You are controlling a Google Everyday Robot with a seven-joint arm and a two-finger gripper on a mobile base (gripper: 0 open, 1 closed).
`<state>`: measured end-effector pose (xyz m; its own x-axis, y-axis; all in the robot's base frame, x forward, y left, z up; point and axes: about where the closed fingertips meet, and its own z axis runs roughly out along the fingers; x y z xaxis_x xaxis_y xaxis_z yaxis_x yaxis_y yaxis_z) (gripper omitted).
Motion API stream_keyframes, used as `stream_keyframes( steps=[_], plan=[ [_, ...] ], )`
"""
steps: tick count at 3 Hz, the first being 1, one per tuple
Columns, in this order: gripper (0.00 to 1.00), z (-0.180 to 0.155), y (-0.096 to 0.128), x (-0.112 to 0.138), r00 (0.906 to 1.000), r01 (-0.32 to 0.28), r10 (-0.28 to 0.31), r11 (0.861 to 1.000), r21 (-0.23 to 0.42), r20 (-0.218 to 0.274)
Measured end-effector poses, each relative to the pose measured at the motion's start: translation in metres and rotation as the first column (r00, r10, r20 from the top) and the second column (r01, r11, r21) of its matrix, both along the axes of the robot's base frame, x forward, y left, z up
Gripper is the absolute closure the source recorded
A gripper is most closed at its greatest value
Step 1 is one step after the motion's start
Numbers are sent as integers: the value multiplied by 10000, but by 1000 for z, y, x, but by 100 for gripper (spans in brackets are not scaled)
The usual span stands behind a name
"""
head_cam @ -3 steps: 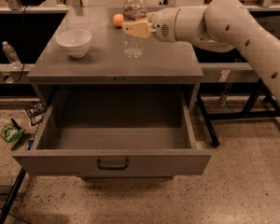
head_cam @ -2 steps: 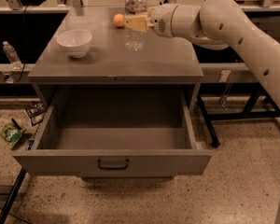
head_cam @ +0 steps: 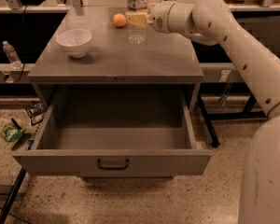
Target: Pick water bottle from top drawer and place on counter
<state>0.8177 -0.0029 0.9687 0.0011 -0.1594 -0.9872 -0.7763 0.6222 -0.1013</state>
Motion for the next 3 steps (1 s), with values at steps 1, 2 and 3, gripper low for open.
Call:
stream_keyframes(
  steps=[1, 2, 3],
  plan=[
    [82, -10, -1, 16, 9996, 278, -279, 9994, -203, -53],
    [58, -29, -1, 29, 9965, 365, -383, 9990, -263, -748],
    [27, -53, -3, 36, 9882, 482, -509, 9986, -217, -1443]
  ],
)
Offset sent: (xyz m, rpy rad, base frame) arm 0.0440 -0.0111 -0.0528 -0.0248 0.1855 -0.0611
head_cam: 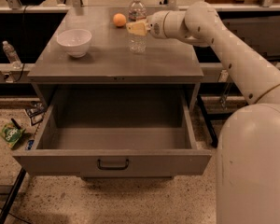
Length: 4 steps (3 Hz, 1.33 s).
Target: Pick water bottle from top drawer and place on counter
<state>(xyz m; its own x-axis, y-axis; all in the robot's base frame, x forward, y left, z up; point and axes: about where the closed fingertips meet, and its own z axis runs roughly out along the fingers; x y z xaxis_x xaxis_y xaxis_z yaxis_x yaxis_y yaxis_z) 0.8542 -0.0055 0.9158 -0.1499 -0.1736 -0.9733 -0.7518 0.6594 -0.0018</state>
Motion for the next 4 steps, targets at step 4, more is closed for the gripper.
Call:
stream_keyframes(
  steps=[4],
  plan=[
    [0, 7, -27, -36, 9998, 160, -162, 9995, 264, 77]
  ],
)
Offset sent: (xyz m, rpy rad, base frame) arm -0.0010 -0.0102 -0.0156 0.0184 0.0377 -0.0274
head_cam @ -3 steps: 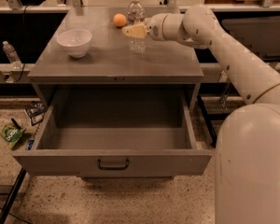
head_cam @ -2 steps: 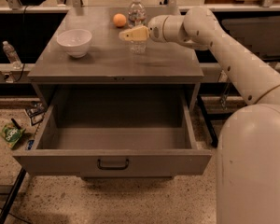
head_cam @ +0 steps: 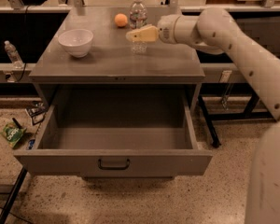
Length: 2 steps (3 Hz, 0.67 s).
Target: Pick water bottle from top drawer and place on counter
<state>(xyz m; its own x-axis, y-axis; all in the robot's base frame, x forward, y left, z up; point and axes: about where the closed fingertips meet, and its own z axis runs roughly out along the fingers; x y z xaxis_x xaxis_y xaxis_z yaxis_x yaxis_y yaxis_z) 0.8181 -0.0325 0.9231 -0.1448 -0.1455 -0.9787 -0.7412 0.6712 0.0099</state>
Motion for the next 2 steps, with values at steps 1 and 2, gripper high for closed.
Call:
stream_keyframes(
  steps=[1, 2],
  plan=[
    [0, 34, -39, -48, 9962, 285, -279, 9996, -64, 826],
    [0, 37, -56, -58, 9947, 454, -445, 9989, -77, 923]
  ],
)
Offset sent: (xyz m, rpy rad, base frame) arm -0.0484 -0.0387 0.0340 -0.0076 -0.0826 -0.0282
